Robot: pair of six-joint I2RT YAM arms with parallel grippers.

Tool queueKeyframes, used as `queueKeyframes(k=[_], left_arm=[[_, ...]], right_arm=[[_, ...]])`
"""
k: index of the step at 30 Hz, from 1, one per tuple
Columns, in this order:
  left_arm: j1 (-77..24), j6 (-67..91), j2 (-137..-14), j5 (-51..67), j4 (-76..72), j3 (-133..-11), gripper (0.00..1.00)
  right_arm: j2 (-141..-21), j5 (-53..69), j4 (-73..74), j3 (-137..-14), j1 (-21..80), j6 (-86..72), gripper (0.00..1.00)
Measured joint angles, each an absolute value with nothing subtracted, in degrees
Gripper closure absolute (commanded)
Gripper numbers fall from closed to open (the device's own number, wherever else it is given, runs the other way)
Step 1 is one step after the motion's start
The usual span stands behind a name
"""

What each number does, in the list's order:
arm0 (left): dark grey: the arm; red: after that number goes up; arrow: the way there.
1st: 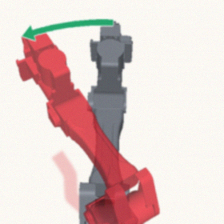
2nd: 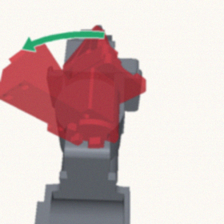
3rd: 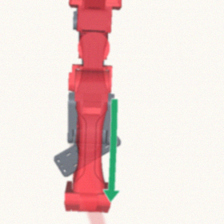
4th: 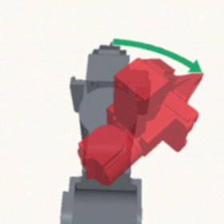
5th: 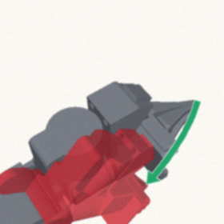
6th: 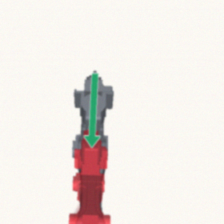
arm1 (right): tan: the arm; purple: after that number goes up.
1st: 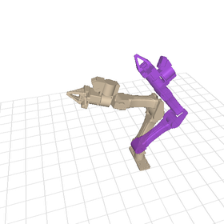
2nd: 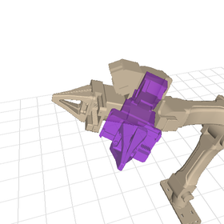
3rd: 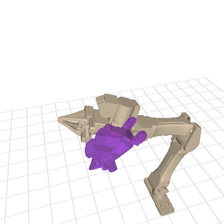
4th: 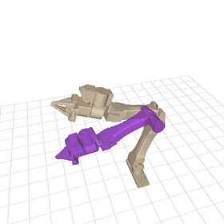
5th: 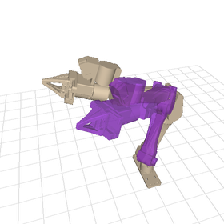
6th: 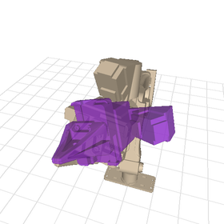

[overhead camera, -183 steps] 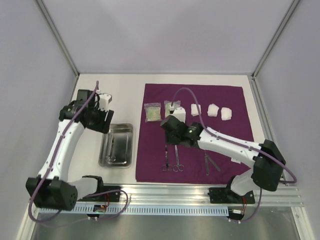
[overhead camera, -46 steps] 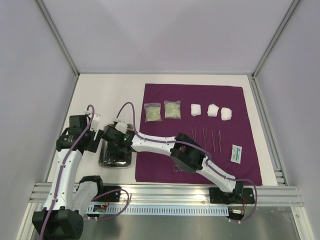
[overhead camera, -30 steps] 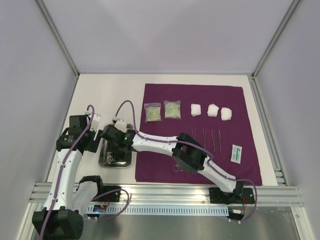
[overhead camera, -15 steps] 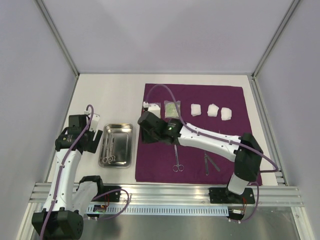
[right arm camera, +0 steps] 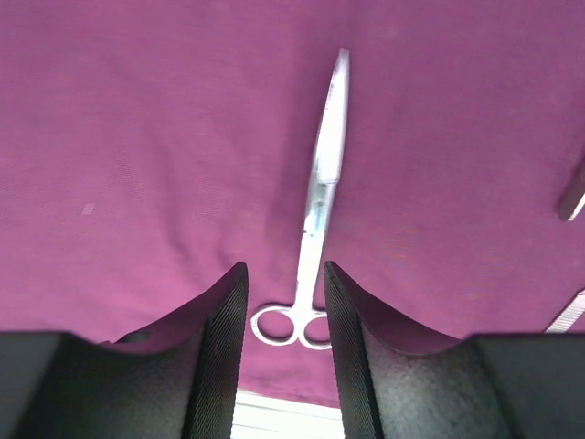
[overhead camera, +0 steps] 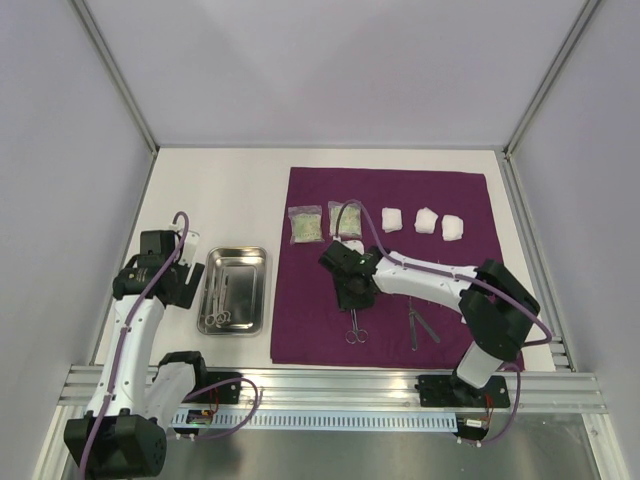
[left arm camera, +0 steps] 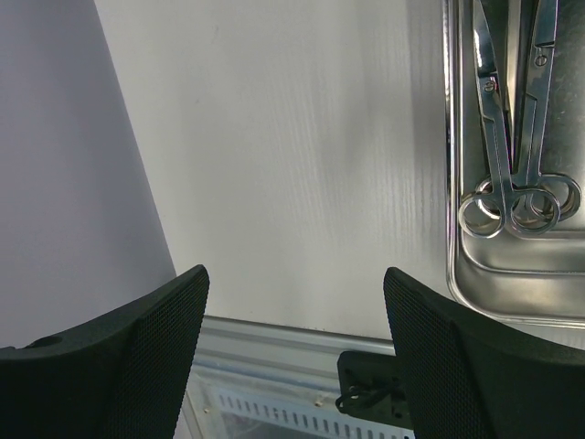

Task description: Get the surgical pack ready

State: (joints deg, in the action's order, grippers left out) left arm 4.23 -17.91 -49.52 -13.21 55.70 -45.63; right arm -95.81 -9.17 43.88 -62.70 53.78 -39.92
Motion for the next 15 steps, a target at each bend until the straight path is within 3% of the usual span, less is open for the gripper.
queueKeyframes(k=[15], left_arm=[[4.23, -17.54, -49.84, -13.87, 55.46, -44.91, 0.14]], right_arm=[[-98.04, -7.27, 39.9, -58.39, 52.29, -40.12, 0.67]])
